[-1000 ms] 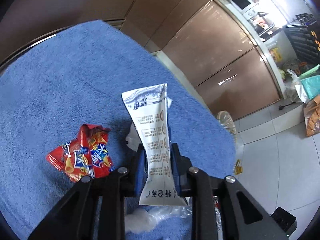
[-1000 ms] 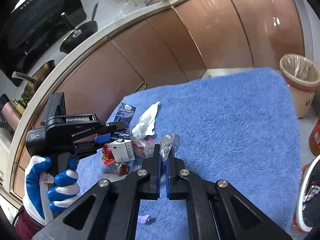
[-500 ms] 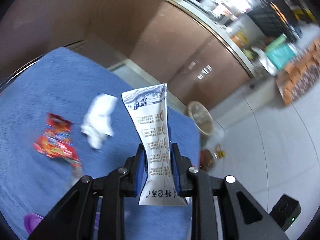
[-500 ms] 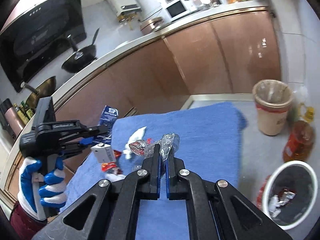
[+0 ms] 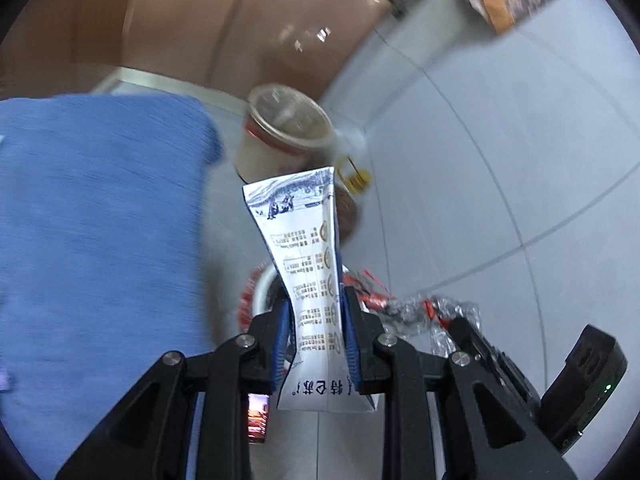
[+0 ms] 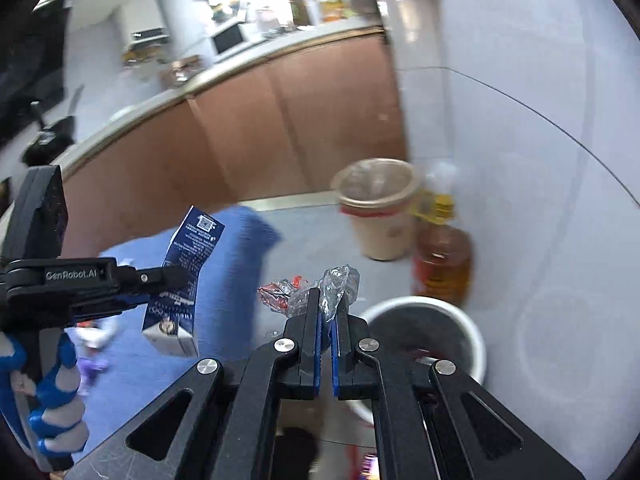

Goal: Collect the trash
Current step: 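Carry both items over the white bin and open both tools to drop them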

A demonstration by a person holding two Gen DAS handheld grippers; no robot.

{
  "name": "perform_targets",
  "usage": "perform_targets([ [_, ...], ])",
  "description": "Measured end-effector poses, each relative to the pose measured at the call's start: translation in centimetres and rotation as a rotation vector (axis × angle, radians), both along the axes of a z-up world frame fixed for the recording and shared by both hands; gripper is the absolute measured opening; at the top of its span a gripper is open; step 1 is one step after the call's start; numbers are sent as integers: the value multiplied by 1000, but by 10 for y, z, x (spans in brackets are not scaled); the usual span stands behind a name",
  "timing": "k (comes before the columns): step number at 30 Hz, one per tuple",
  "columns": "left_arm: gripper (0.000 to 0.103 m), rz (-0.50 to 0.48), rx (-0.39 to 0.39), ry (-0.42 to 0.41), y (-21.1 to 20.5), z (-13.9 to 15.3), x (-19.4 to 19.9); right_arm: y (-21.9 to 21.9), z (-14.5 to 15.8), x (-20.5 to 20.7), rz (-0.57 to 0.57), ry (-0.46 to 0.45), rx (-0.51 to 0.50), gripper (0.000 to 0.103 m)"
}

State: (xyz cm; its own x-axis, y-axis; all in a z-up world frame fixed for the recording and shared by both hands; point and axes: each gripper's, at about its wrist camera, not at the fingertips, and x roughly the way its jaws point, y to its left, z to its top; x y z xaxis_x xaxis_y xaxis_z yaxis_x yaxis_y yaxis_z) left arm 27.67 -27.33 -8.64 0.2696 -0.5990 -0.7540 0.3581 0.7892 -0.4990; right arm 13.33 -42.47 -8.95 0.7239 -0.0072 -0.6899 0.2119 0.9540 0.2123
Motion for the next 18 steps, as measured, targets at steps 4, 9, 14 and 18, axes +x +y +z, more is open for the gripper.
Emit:
perform_targets([
  [4,24,-61,37,41,-51,-30,0,-32,-27,1,-58,47,0,4],
  [9,24,-95,88,57,-84,-63,6,-53,-58,14,-94,92,2,6],
  [14,26,-124,113,62,-100,-88,9,-63,-86,30,-114,134,-4,6],
  [18,39,-133,103,77,-106,-98,13,-68,-98,39,-128,152,2,29],
])
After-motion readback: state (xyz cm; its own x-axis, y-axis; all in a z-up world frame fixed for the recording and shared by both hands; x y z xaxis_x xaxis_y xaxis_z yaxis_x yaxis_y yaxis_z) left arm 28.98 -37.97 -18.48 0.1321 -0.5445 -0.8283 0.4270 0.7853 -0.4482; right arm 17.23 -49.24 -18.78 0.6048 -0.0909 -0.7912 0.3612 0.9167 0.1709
